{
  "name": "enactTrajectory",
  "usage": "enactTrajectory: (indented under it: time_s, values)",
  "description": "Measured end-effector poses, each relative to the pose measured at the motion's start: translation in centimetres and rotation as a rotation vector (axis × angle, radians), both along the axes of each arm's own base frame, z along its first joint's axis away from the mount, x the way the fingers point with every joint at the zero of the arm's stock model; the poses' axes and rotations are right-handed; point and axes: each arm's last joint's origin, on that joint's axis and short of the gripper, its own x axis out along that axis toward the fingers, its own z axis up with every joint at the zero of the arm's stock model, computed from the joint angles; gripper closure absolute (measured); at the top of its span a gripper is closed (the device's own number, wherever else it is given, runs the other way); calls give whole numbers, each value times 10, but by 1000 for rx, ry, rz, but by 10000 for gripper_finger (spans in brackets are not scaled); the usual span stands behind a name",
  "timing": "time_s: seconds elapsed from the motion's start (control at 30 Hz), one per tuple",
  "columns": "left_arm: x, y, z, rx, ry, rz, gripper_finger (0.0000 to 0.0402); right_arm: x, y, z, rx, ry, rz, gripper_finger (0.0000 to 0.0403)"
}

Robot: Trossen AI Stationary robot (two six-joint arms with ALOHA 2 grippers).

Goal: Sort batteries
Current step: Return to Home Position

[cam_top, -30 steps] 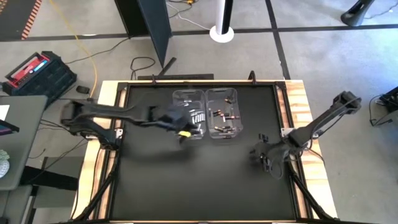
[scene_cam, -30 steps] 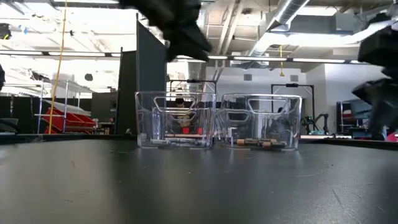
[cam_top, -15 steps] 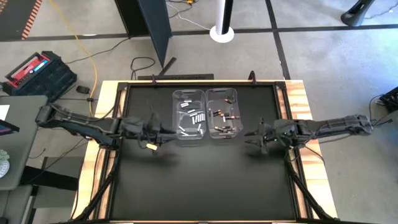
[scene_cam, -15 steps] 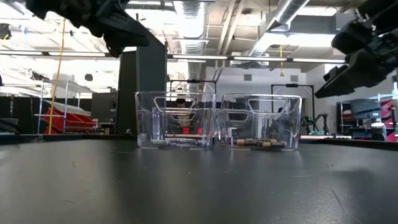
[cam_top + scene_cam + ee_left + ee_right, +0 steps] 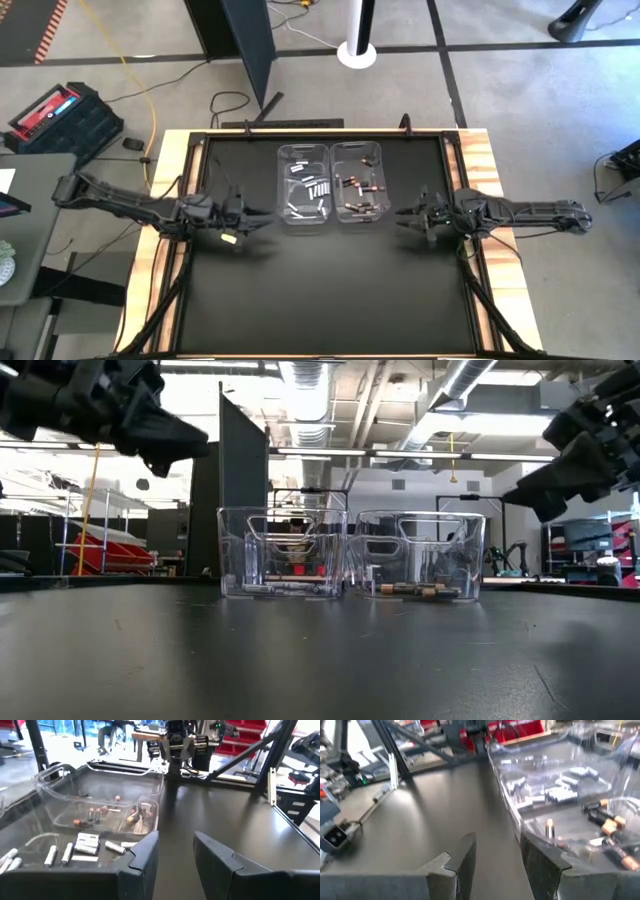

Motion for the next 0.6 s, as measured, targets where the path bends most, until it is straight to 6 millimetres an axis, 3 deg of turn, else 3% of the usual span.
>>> enactTrajectory:
  time_s: [0.23,0.6]
  values:
    - [-24,3,-32,-10,-110,2,283,-1,0,0,0,-6,-1,230]
    - [-48,14,-25,10,-148,-48,283,-1,0,0,1,-3,-1,230]
